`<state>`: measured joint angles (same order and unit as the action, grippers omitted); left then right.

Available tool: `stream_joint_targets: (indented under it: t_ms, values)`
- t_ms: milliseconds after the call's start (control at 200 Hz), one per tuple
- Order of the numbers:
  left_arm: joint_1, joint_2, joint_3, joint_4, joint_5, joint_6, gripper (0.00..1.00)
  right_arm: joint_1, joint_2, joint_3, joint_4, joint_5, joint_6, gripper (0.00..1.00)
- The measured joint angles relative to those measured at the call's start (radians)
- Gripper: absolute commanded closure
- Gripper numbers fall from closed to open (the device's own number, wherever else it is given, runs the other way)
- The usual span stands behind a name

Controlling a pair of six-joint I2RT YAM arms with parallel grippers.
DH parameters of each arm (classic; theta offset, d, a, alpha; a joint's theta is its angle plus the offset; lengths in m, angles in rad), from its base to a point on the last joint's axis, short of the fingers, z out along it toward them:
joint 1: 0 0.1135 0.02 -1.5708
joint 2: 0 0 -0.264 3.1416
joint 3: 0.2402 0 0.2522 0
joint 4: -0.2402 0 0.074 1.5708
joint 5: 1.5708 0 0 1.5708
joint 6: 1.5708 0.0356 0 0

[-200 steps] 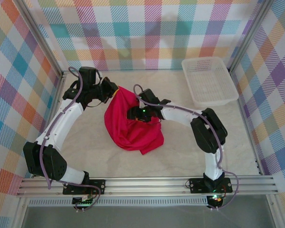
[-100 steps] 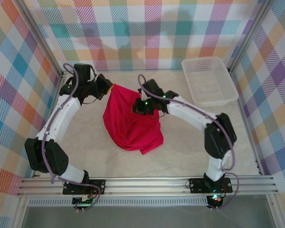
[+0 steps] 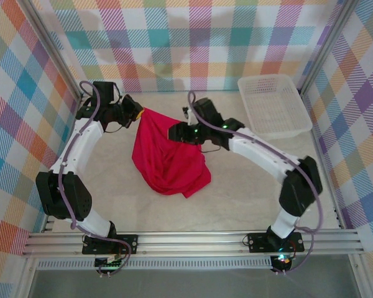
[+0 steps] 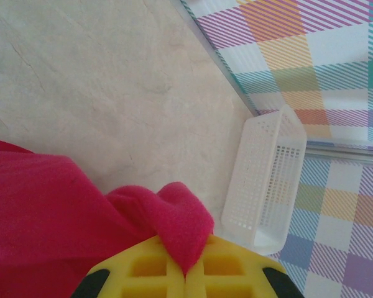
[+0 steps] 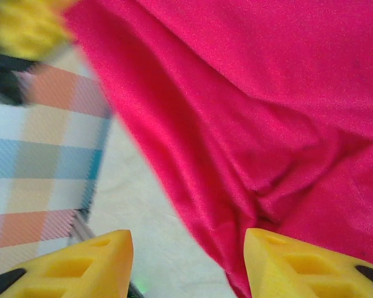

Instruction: Fold the inside-out t-shirt

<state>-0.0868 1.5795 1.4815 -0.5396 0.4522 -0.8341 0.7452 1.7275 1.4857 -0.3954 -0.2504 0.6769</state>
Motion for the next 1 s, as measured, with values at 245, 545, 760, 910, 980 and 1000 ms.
stream_joint_targets:
  t_ms: [245,545,760,910,980,1000]
  values:
    - [0.0,0.0,-0.013,0.01,0.003,-0.008,1.0,0.055,0.189,0.003,0.04,0.051,0.042,0.5]
    - [0.0,-0.006,-0.033,0.019,0.003,-0.008,1.0,0.068,0.359,0.127,0.055,0.076,0.075,0.66]
    - [0.0,-0.015,-0.034,0.019,0.003,-0.008,1.0,0.067,0.374,0.14,0.056,0.113,0.1,0.88]
    - [0.0,-0.016,-0.034,0.019,0.003,-0.007,1.0,0.067,0.374,0.151,0.052,0.112,0.093,1.0]
    - [0.0,-0.016,-0.034,0.019,0.003,-0.006,1.0,0.067,0.374,0.159,0.04,0.113,0.093,1.0]
    - [0.0,-0.016,-0.034,0.018,0.002,-0.006,1.0,0.067,0.374,0.162,0.034,0.115,0.092,1.0]
